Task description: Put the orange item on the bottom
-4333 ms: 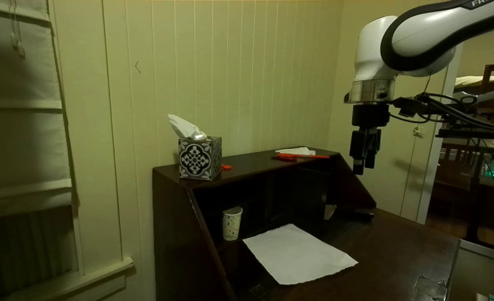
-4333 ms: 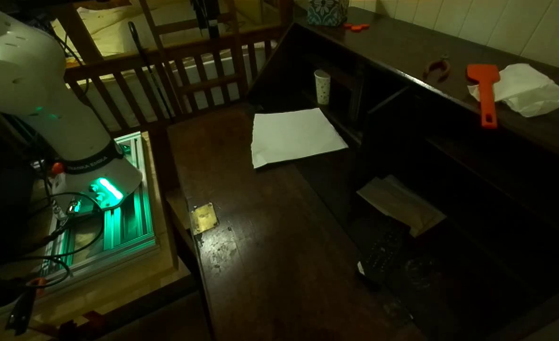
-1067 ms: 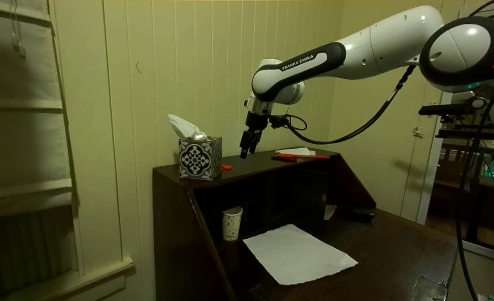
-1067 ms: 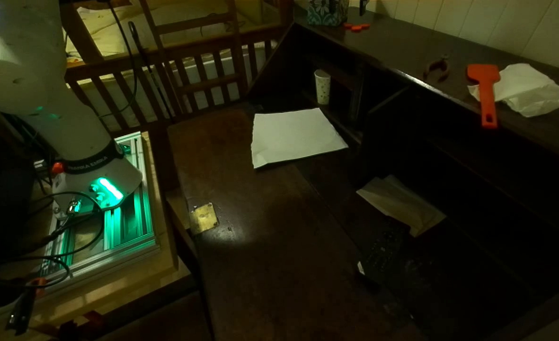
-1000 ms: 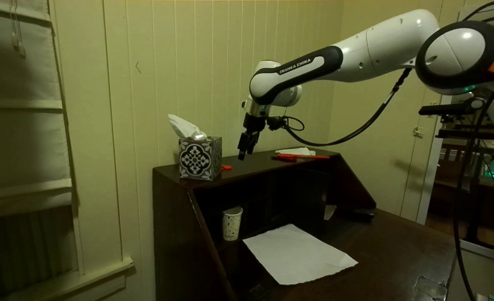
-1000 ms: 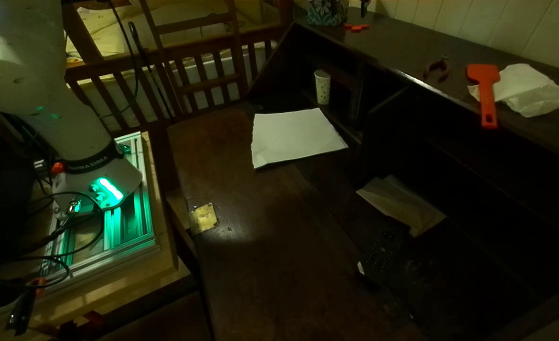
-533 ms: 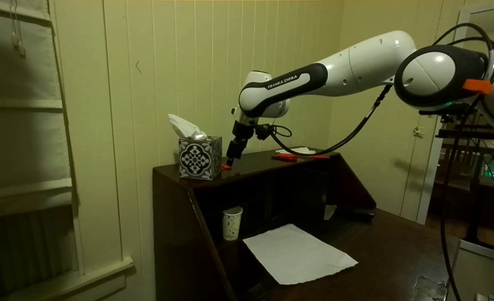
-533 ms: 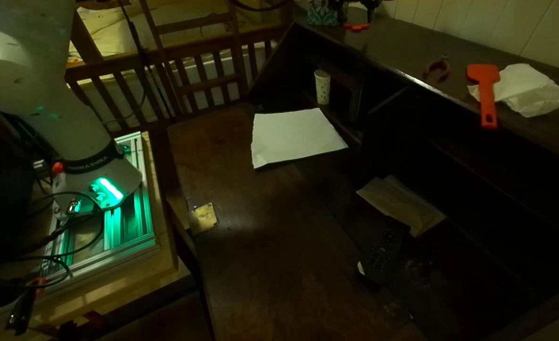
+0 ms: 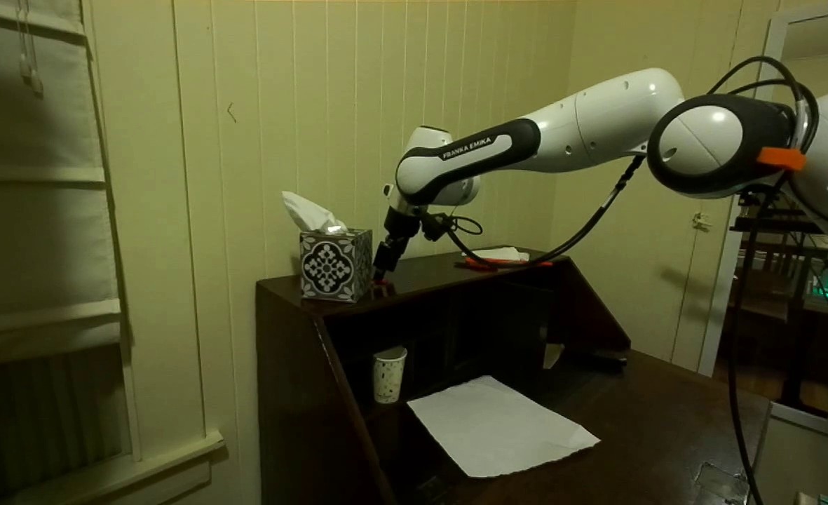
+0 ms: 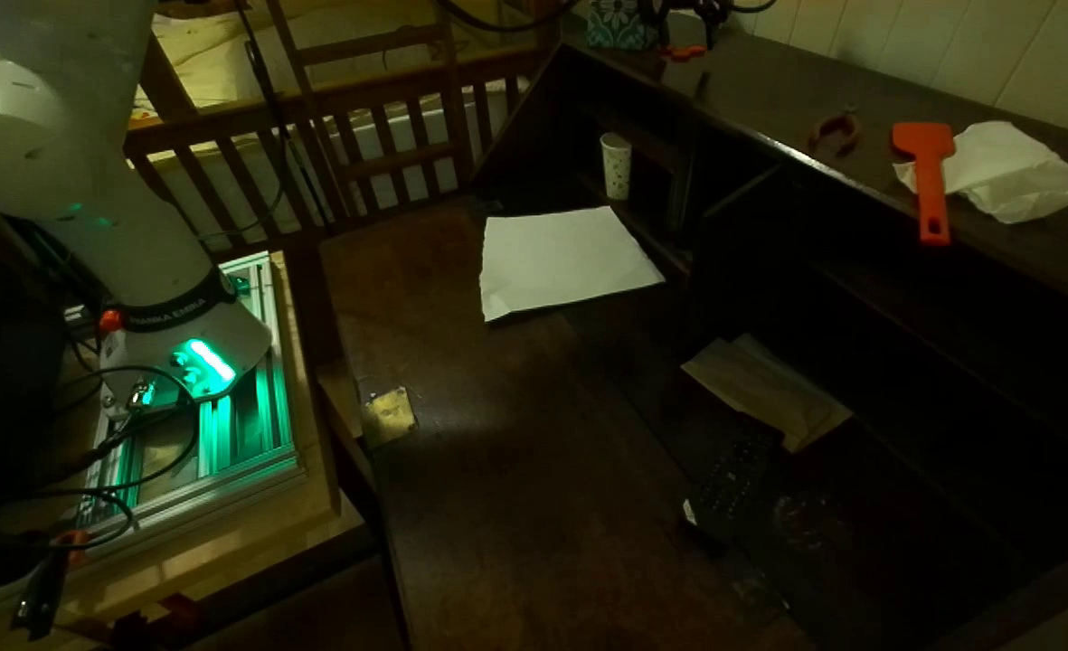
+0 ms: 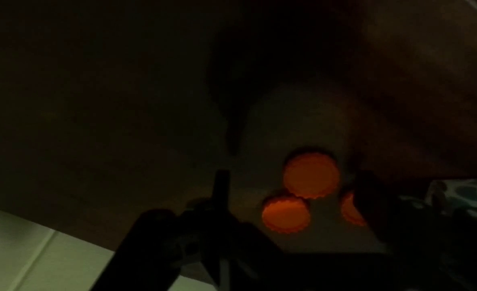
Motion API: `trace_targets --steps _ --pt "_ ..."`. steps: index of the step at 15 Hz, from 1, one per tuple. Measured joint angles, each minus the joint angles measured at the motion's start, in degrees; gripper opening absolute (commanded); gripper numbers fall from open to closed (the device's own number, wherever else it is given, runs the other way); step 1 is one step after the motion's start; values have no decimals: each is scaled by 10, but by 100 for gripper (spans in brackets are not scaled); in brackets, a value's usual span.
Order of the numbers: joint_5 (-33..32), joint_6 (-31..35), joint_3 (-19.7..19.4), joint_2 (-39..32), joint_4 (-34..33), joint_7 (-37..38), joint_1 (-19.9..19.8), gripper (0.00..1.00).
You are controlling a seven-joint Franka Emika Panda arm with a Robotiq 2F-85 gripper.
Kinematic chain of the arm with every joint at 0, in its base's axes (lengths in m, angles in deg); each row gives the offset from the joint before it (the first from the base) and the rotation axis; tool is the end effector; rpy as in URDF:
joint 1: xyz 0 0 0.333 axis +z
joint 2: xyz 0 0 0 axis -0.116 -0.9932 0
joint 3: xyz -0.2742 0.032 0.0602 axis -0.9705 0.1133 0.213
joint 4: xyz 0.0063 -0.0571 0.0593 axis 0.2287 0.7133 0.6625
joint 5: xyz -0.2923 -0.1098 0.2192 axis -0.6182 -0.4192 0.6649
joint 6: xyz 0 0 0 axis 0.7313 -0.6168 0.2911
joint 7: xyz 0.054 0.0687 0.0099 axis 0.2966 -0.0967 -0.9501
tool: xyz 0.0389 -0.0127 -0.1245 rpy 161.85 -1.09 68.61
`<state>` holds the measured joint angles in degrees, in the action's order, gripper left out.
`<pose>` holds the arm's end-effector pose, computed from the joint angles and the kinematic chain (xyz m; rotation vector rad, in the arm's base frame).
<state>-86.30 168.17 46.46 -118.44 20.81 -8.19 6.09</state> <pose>0.7560 0.0279 0.3700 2.9503 0.7361 0.5717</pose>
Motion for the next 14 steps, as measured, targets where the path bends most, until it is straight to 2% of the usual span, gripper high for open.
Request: trace_targets --steps 8,9,10,14 --pt "6 0 17 -8 -8 -1 -11 66" --pt "7 0 20 -10 -10 -1 -12 63" --pt "8 0 23 -11 -11 -2 -13 51" --pt "10 0 29 -13 -13 -3 -15 30"
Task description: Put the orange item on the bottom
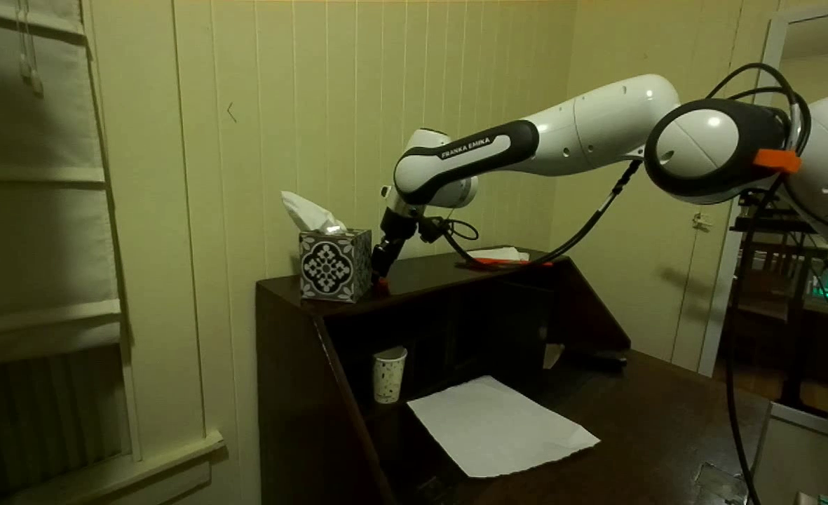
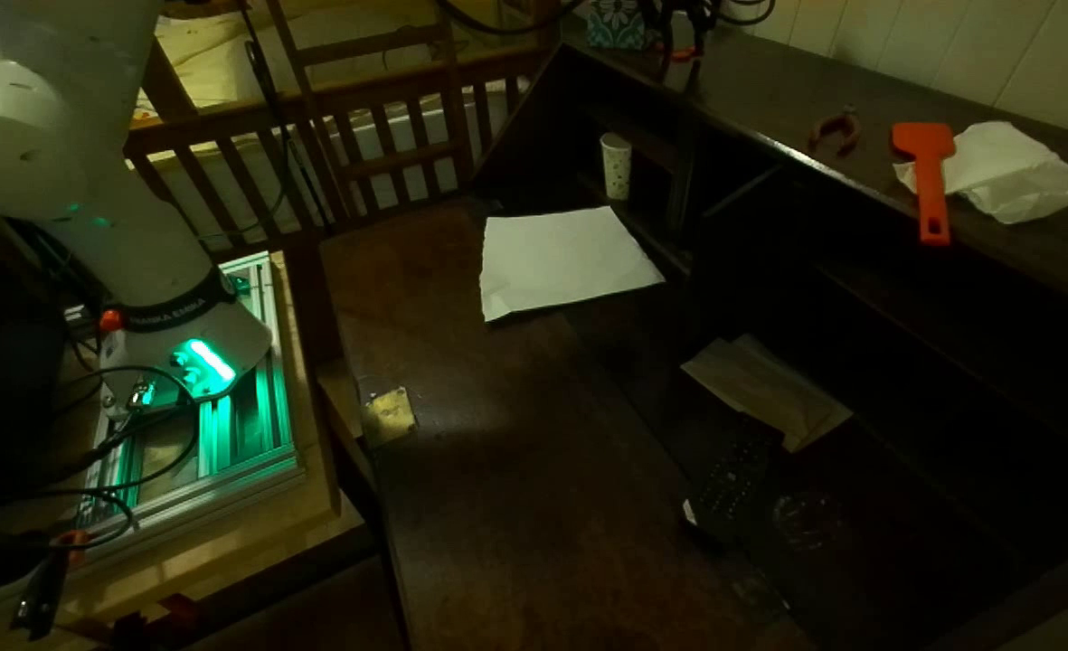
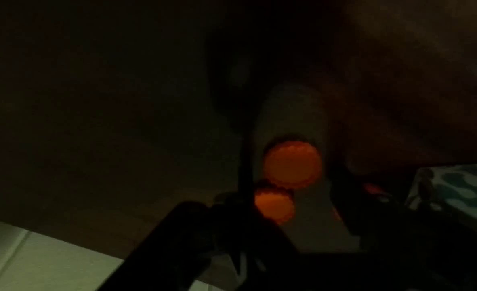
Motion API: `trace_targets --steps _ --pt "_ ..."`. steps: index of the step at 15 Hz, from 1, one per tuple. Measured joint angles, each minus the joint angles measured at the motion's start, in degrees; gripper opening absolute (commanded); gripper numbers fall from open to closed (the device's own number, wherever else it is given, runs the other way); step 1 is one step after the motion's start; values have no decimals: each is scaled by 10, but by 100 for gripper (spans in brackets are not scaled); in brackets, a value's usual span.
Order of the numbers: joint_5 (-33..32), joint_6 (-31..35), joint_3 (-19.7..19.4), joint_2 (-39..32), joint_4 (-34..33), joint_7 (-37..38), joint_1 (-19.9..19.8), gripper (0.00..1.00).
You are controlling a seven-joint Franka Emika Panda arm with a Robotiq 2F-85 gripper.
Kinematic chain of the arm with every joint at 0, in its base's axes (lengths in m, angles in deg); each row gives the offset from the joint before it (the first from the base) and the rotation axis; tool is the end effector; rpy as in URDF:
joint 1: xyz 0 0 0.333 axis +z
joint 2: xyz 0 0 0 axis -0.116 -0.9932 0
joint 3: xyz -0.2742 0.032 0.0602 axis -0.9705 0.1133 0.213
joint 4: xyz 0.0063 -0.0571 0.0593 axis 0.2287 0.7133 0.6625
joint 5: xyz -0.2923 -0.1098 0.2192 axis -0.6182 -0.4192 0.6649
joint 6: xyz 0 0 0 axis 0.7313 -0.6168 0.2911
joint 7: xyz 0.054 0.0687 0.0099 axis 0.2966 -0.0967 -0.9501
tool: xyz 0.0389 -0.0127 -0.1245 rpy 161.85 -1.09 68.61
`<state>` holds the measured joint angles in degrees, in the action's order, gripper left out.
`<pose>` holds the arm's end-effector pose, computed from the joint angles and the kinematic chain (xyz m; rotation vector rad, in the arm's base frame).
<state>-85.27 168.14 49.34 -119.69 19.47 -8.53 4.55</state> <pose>0.7592 0.0351 0.3670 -2.9905 -0.7466 -0.6004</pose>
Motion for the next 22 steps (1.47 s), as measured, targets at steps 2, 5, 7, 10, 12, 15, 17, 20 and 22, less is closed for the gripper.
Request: trace_targets --steps 2,5,7,10,12,15,17,20,22 --pt "1 -1 0 0 -1 1 0 21" --pt "1 -7 0 0 -4 8 -2 9" --pt "1 -14 -2 0 -6 15 -3 9" --pt "2 -28 -2 3 -6 28 -4 9" --pt "4 -48 0 9 -6 36 -3 9" --pt "16 -66 8 34 7 38 -1 9" --pt "17 -60 8 67 37 44 1 9" --pt "16 -16 -9 134 105 92 0 9" --pt "17 19 -29 179 153 133 -3 9"
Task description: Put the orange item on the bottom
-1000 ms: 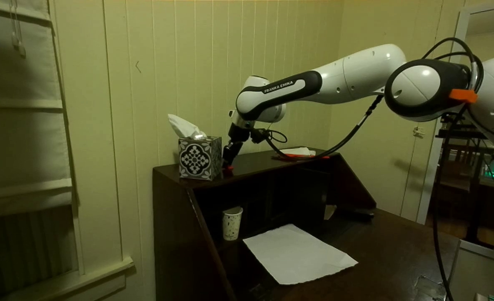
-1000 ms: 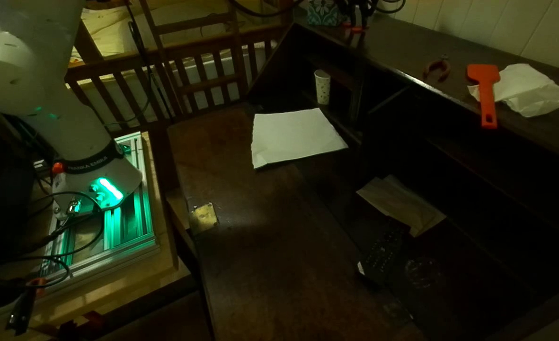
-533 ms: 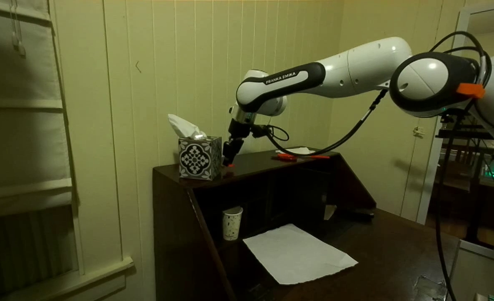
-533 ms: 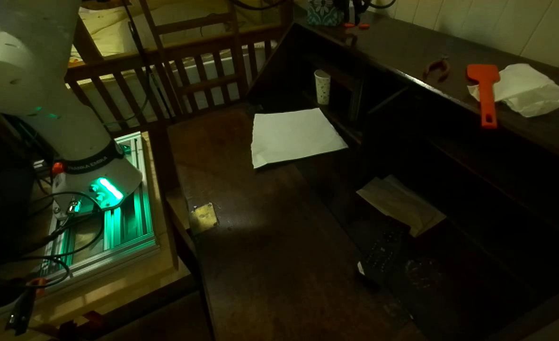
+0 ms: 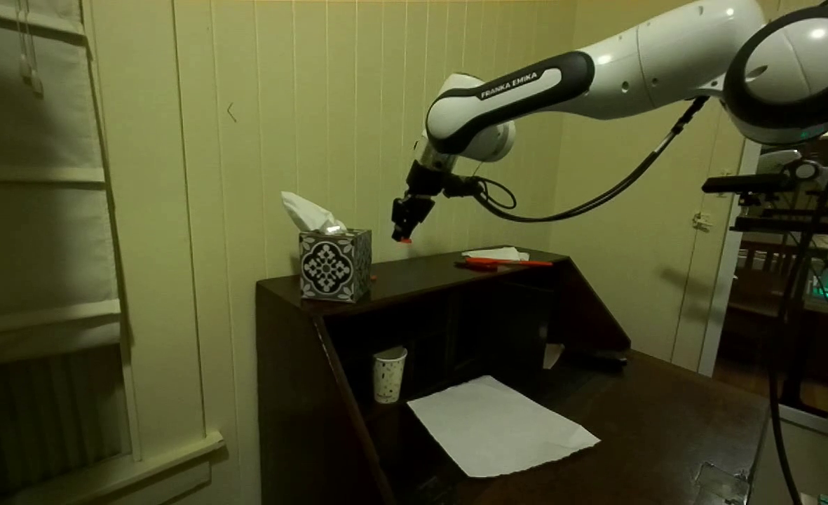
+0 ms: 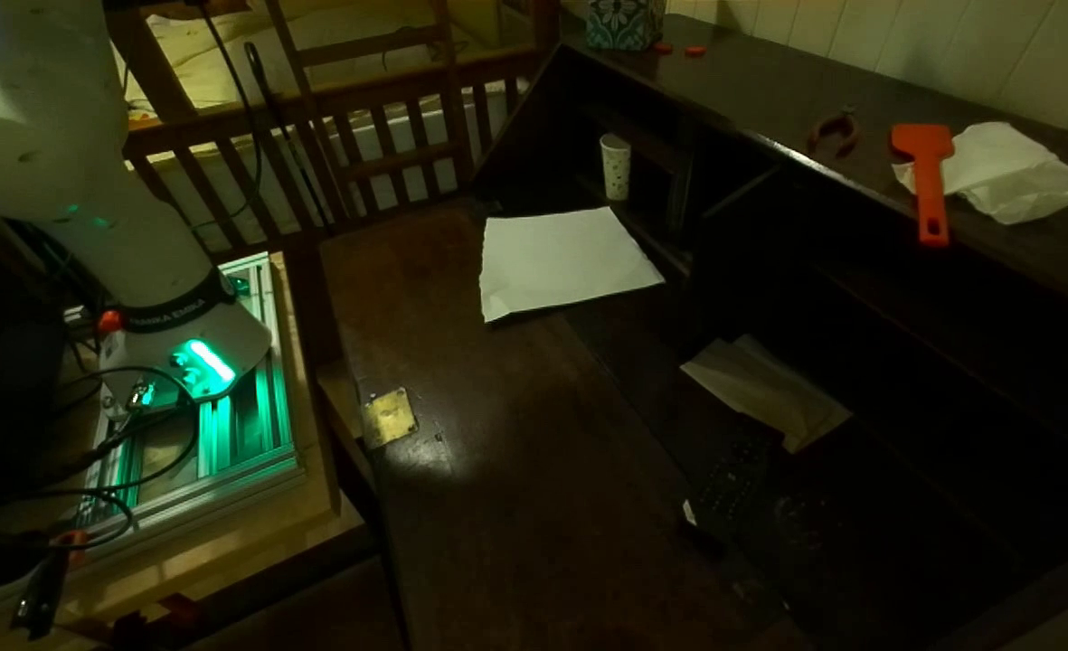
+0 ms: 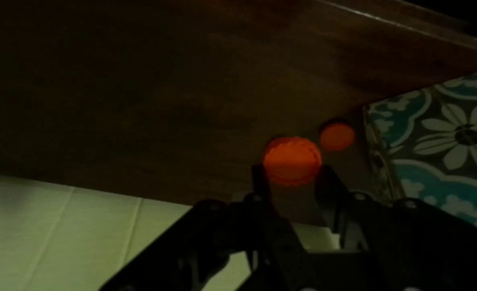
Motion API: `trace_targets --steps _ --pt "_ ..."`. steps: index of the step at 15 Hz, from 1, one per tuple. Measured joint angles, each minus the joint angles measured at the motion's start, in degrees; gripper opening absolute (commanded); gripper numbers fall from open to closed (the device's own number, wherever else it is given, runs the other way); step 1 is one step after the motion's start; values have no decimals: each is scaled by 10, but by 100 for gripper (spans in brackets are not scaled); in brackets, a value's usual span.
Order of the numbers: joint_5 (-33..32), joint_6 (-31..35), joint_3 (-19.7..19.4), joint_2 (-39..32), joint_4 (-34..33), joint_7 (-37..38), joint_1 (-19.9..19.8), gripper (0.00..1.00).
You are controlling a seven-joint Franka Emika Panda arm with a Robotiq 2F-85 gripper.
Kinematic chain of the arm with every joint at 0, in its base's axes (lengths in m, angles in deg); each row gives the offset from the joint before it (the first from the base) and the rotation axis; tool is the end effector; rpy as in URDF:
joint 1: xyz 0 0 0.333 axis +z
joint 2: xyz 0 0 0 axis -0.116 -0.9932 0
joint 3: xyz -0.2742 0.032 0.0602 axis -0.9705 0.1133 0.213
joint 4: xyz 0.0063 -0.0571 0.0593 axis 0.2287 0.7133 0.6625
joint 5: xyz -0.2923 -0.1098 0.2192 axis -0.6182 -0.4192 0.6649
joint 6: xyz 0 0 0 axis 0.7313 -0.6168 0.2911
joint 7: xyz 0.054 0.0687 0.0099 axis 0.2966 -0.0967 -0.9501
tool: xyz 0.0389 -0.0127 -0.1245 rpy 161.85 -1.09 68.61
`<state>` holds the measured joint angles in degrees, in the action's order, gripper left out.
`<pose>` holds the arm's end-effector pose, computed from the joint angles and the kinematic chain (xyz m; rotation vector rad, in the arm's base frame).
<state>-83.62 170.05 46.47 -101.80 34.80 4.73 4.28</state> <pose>0.7080 0.0110 0.4620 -3.0343 -0.3378 -0.7072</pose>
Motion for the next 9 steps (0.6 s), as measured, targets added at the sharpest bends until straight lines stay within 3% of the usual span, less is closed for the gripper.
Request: trace_targets --steps 9 --pt "-19 163 -96 146 254 203 -12 9"
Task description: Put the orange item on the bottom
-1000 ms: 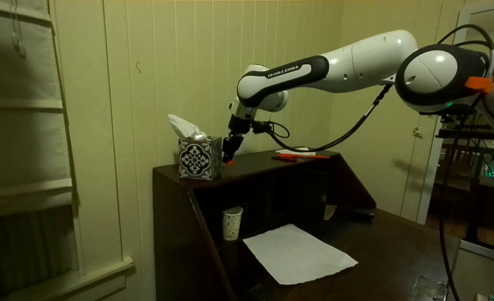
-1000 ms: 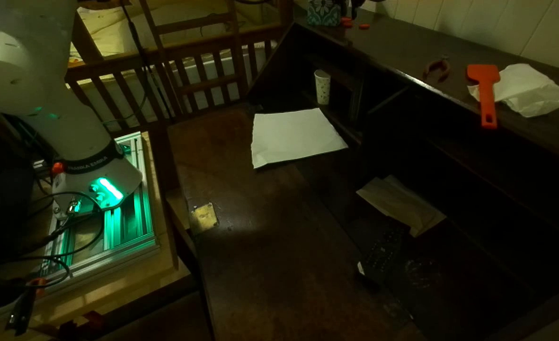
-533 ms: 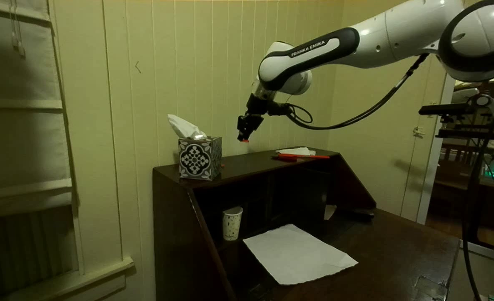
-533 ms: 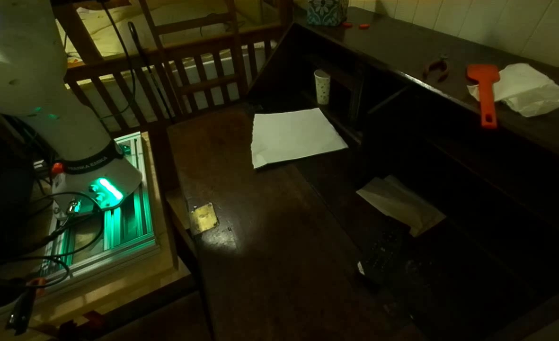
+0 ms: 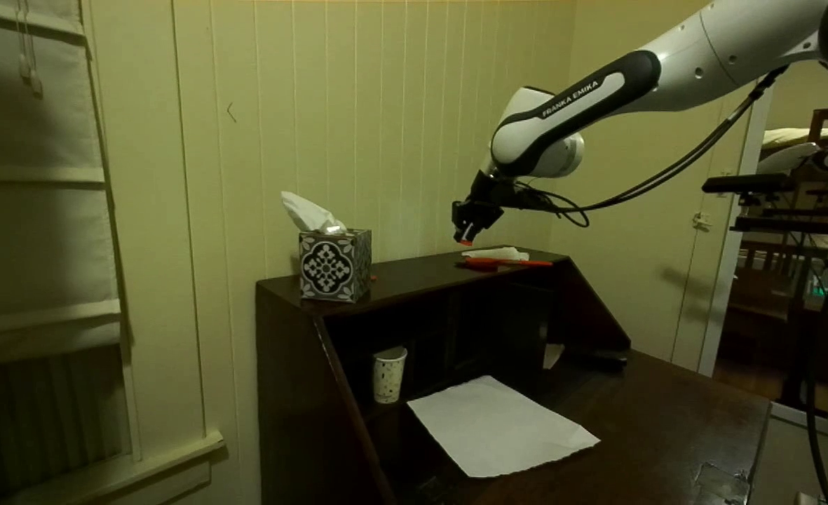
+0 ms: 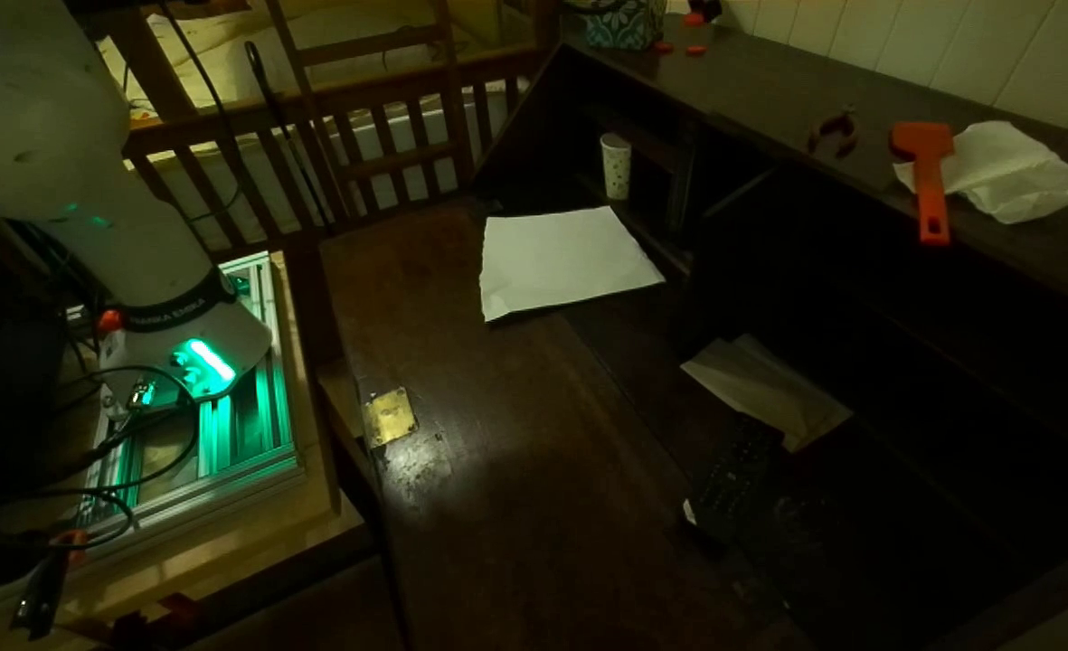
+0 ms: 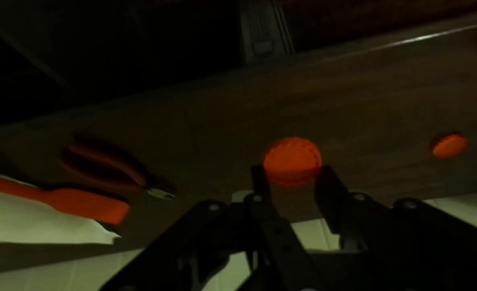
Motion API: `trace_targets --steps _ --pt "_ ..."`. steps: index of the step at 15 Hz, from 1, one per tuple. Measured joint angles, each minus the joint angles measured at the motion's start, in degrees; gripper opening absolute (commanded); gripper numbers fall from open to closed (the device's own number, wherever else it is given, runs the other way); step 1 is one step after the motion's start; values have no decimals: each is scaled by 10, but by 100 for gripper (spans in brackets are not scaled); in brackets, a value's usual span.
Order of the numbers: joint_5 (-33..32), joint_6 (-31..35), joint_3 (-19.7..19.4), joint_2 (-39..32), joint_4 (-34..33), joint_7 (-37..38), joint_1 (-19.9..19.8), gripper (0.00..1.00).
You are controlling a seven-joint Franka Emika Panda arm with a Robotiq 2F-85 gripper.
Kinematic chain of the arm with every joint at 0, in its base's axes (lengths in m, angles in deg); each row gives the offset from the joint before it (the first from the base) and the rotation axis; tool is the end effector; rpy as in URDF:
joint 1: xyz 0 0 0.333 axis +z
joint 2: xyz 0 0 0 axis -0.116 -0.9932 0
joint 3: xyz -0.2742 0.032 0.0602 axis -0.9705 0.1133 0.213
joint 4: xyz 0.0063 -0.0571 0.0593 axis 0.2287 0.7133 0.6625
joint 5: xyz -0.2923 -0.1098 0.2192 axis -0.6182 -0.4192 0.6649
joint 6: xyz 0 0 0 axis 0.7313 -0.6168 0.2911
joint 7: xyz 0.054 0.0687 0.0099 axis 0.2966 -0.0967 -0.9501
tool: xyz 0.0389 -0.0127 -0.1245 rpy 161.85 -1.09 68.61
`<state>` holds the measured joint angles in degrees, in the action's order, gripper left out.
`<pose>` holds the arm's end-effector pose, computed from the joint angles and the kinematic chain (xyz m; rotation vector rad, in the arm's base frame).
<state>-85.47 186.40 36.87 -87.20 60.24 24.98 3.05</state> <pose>0.6343 -0.1026 0.4448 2.9686 -0.4290 0.8432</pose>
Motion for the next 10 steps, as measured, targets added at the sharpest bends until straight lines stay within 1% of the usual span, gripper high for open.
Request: trace_targets --steps 4,7,9,10 --pt "-63 55 -39 44 129 142 0 9" --pt "-123 92 -63 71 228 250 -7 9" --pt "-136 117 -69 81 294 273 -20 9" --pt "-141 135 -71 82 326 273 -28 34"
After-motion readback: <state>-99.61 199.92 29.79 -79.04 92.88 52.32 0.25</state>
